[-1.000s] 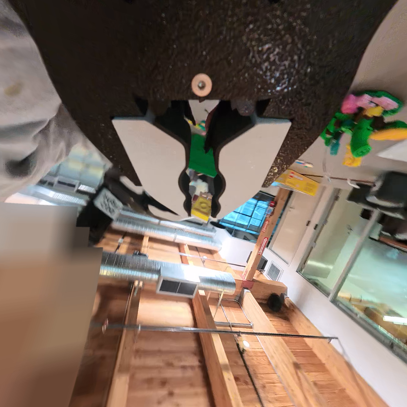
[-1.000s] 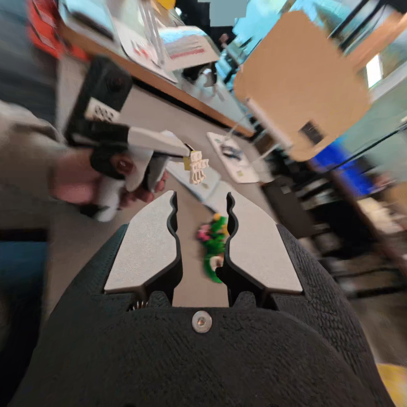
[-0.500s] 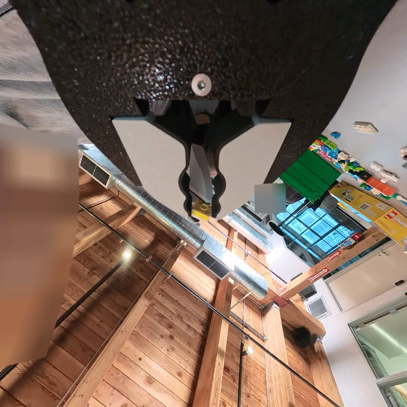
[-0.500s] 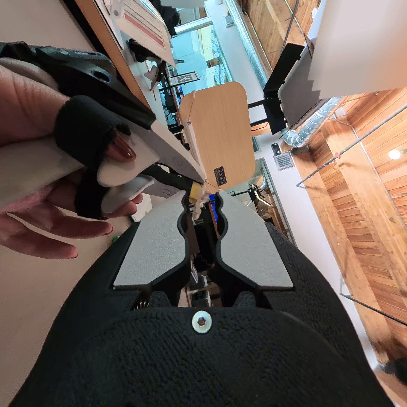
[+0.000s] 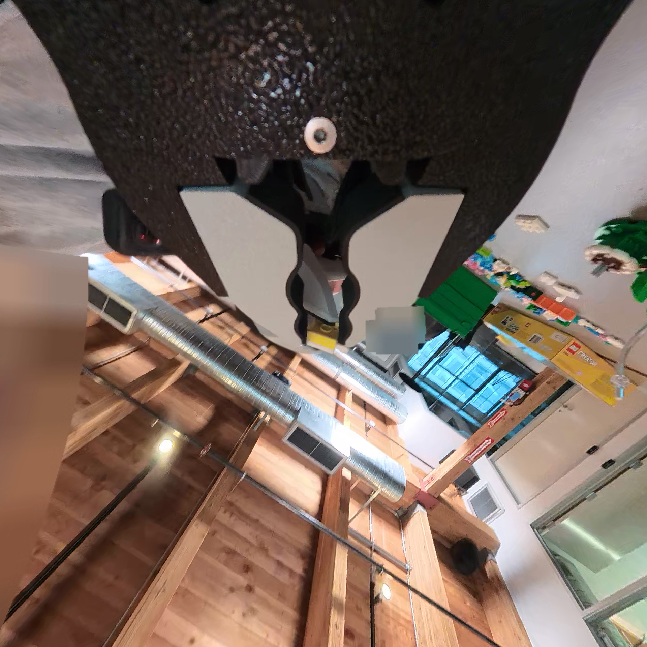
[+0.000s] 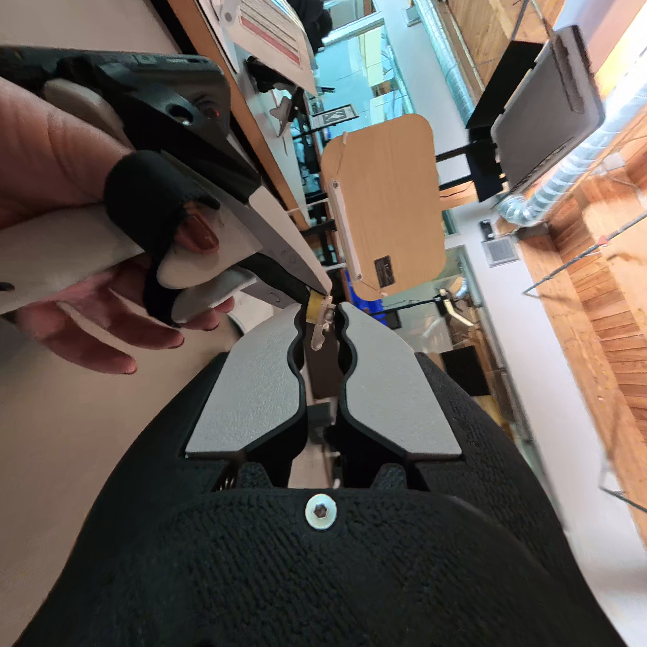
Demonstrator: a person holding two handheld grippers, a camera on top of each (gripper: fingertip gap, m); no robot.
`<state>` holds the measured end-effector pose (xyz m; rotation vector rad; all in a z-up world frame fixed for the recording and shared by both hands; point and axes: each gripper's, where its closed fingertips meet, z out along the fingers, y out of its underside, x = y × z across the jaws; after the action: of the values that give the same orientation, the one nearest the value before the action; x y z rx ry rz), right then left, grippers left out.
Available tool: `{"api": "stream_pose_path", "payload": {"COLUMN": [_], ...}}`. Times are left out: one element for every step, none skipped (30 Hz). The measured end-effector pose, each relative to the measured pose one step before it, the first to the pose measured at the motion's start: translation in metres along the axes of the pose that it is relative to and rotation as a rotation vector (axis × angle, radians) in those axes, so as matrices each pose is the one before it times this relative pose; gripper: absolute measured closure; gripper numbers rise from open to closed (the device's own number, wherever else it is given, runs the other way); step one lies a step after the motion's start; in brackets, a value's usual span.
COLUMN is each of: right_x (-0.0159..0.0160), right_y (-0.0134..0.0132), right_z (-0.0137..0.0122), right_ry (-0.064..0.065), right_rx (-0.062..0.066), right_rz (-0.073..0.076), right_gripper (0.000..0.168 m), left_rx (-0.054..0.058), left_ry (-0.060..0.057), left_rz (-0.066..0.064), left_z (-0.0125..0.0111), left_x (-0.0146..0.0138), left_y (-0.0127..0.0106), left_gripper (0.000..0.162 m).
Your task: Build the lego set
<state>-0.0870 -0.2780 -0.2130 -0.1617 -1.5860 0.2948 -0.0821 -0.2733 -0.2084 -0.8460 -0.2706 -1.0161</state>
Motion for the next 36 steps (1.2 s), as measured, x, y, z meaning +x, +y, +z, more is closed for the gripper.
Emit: {"api": "stream_pose_path", "payload": {"right_x": [-0.0016, -0.00066, -0.00075, -0.00127, -0.00085, -0.00097, -0.00195, -0.00117, -0.00045, -0.00028, -0.00027, -0.00033, -0.00035, -0.00011, 0.00078, 0.0008, 0.00022, 0.00017, -0.00025, -0.00109, -0.00141, -0.00097, -0.00088, -0.0016, -0.00195, -0.00176, -0.00227, -0.0027, -0.00277, -0.00212, -0.00006, 0.00242, 0.00485, 0.00641, 0.00719, 0.00901], "right_y": [0.00144, 0.00065, -0.00009, -0.0002, 0.00073, 0.00055, -0.00052, -0.00043, -0.00061, -0.00092, -0.00112, -0.001, -0.00106, -0.00108, -0.00086, -0.00058, -0.0011, -0.00191, -0.00273, -0.00373, -0.00487, -0.00574, -0.00632, -0.0061, -0.00534, -0.00429, -0.00279, -0.00119, -0.00054, -0.00082, -0.00131, -0.00123, -0.00085, 0.00021, 0.00184, 0.00412], "right_z": [-0.00113, -0.00167, -0.00183, -0.0017, -0.00123, -0.00116, -0.00125, -0.0011, -0.00109, -0.00117, -0.00102, -0.00079, -0.00116, -0.00162, -0.00199, -0.00243, -0.00259, -0.00271, -0.00238, -0.00213, -0.00198, -0.00188, -0.00178, -0.00169, -0.00127, -0.00076, 0.0, 0.00071, 0.00091, 0.00068, -0.00006, -0.00083, -0.00152, -0.00189, -0.00199, -0.0022], "right_ry": [-0.0302, -0.0243, -0.0171, -0.0112, 0.0004, 0.0028, -0.004, 0.0004, 0.0033, -0.0012, -0.0023, -0.0021, -0.0067, -0.0082, -0.0047, -0.0069, -0.0134, -0.0166, -0.0228, -0.0308, -0.0347, -0.0344, -0.0339, -0.0389, -0.0381, -0.0311, -0.0258, -0.0197, -0.0162, -0.0112, -0.0005, 0.0133, 0.0254, 0.0313, 0.0326, 0.0413], "right_rx": [0.0066, 0.0108, 0.0133, 0.0096, -0.0016, -0.0008, 0.0063, 0.0034, 0.0038, 0.0076, 0.0074, 0.0057, 0.0065, 0.0088, 0.0106, 0.0143, 0.019, 0.0229, 0.0256, 0.029, 0.0341, 0.0384, 0.0393, 0.0356, 0.0281, 0.0196, 0.0093, 0.0008, -0.0005, 0.005, 0.0119, 0.0168, 0.0198, 0.0208, 0.0193, 0.0153], "right_rz": [0.0388, 0.0364, 0.0161, -0.0101, -0.0265, -0.0339, -0.0354, -0.0283, -0.0186, -0.0144, -0.0083, 0.0031, 0.0076, 0.0073, 0.0108, 0.0172, 0.0301, 0.0497, 0.0662, 0.0768, 0.0841, 0.087, 0.0828, 0.0764, 0.0716, 0.0605, 0.0409, 0.0225, 0.011, 0.0068, 0.0049, 0.0036, 0.0075, 0.0154, 0.0187, 0.0125], "right_gripper": [0.154, 0.154, 0.153, 0.153, 0.153, 0.154, 0.154, 0.154, 0.154, 0.154, 0.154, 0.154, 0.154, 0.154, 0.153, 0.151, 0.149, 0.147, 0.145, 0.143, 0.141, 0.139, 0.139, 0.139, 0.14, 0.14, 0.14, 0.139, 0.139, 0.139, 0.139, 0.138, 0.139, 0.139, 0.139, 0.139], "left_rx": [-0.0256, -0.0305, -0.0366, -0.0487, -0.0426, -0.0367, -0.0382, -0.0207, -0.0031, -0.0052, -0.0052, -0.0035, -0.0025, 0.0042, 0.0184, 0.0297, 0.0174, 0.0035, 0.0014, -0.0011, 0.008, 0.0194, 0.0255, 0.0198, 0.013, 0.0074, 0.0056, 0.0085, 0.0116, 0.011, 0.0076, 0.0072, 0.0064, 0.0027, 0.0031, 0.0074], "left_ry": [-0.014, -0.0127, -0.0045, 0.0043, -0.0078, -0.0082, -0.0043, -0.0168, 0.0011, 0.0101, 0.015, 0.0109, 0.0129, 0.011, 0.0102, 0.0125, 0.0144, 0.026, 0.0314, 0.0337, 0.041, 0.0327, 0.021, 0.0136, 0.0137, 0.014, 0.0126, 0.0128, 0.0104, 0.0085, 0.0038, -0.0018, -0.0046, -0.0113, -0.0202, -0.0174], "left_rz": [0.0424, 0.0522, 0.0454, 0.0404, 0.0406, 0.0429, 0.0356, 0.0208, 0.0144, 0.005, 0.0016, 0.0058, 0.023, 0.0444, 0.0668, 0.0776, 0.0722, 0.0637, 0.0458, 0.0179, -0.0116, -0.0296, -0.0258, -0.0121, -0.0085, -0.0109, -0.0118, -0.0137, -0.0152, -0.0156, -0.0121, -0.005, -0.0006, 0.0042, 0.0146, 0.0245], "left_z": [0.00005, 0.00049, 0.00129, 0.0019, 0.00156, 0.00063, 0.00042, 0.00028, -0.00045, -0.00049, -0.00026, -0.00017, -0.0004, -0.00041, -0.001, -0.0018, -0.0016, -0.00109, -0.0008, -0.00053, -0.00043, -0.00044, -0.00056, -0.00059, -0.00036, -0.00018, -0.00015, -0.00008, 0.00001, -0.00023, -0.00046, -0.00064, -0.00096, -0.00114, -0.00151, -0.00152], "left_x": [-0.00104, -0.00015, 0.00121, 0.00231, 0.00061, 0.00007, 0.00029, -0.00149, 0.00028, 0.00093, 0.00133, 0.00124, 0.00183, 0.00216, 0.00316, 0.00407, 0.00394, 0.00439, 0.00487, 0.00455, 0.00499, 0.00348, 0.00187, 0.00128, 0.00132, 0.00141, 0.00133, 0.00137, 0.00108, 0.00067, -0.00005, -0.00073, -0.00098, -0.00185, -0.00259, -0.00144], "left_y": [0.00132, 0.00154, 0.00237, 0.00426, 0.0043, 0.00422, 0.00498, 0.00292, 0.00035, 0.0006, 0.00039, 0.00024, 0.0005, -0.00028, -0.00274, -0.00507, -0.00419, -0.00229, -0.00123, -0.00026, -0.00057, -0.0015, -0.00235, -0.00188, -0.00165, -0.00101, -0.00055, -0.00078, -0.00141, -0.00122, -0.00105, -0.0013, -0.00156, -0.0013, -0.00197, -0.003], "left_gripper": [0.145, 0.142, 0.135, 0.131, 0.13, 0.133, 0.137, 0.141, 0.143, 0.145, 0.145, 0.145, 0.146, 0.146, 0.145, 0.145, 0.145, 0.145, 0.146, 0.145, 0.146, 0.146, 0.146, 0.146, 0.146, 0.146, 0.146, 0.146, 0.146, 0.146, 0.146, 0.146, 0.146, 0.146, 0.146, 0.146]}}
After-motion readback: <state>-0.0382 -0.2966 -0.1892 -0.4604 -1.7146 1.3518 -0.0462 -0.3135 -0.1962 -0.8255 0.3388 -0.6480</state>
